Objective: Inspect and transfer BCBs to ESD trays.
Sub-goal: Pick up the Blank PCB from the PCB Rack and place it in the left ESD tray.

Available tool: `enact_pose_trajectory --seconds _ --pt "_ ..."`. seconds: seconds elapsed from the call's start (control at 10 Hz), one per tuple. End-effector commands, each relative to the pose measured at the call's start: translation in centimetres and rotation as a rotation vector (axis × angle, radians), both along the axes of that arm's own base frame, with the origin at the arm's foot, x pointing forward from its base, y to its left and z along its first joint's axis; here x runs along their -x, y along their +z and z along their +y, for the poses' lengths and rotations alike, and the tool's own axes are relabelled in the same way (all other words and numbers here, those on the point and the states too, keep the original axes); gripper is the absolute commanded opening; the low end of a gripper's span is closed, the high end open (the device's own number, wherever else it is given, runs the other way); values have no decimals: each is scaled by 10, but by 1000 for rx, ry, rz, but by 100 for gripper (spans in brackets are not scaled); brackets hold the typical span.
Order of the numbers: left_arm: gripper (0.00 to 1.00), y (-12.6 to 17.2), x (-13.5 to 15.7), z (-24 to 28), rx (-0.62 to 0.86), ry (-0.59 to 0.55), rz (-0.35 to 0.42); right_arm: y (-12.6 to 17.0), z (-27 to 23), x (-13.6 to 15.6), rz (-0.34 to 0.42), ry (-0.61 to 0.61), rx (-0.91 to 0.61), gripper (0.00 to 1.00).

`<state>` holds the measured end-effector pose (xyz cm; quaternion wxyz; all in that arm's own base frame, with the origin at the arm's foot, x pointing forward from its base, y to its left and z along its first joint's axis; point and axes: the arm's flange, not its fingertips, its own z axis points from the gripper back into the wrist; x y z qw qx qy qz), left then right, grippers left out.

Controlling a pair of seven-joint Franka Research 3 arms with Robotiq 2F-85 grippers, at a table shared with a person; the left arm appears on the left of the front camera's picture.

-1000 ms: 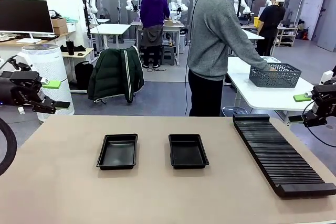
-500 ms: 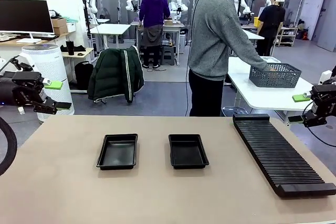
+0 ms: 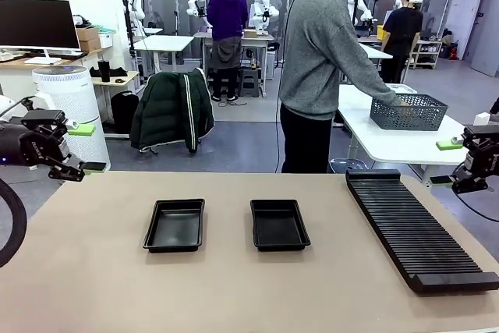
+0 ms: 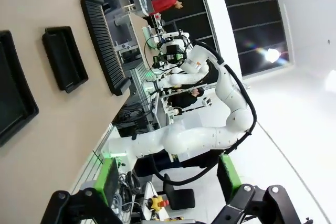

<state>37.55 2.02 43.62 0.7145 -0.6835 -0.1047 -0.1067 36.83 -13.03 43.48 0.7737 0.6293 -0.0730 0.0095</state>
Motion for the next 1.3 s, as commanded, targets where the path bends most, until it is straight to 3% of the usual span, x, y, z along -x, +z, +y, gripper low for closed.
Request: enact_pose_trajectory --seconds 0.0,0.4,1.0,1.2 --pt "100 3 9 3 38 40 59 6 -6 -4 72 -50 -67 100" --pt "100 4 17 24 59 70 107 0 -12 2 105 -79 -99 100" --pt "100 14 30 44 84 84 93 -4 -37 12 73 -77 -112 100" --pt "100 16 31 46 45 104 134 -3 -40 13 64 -81 -104 100"
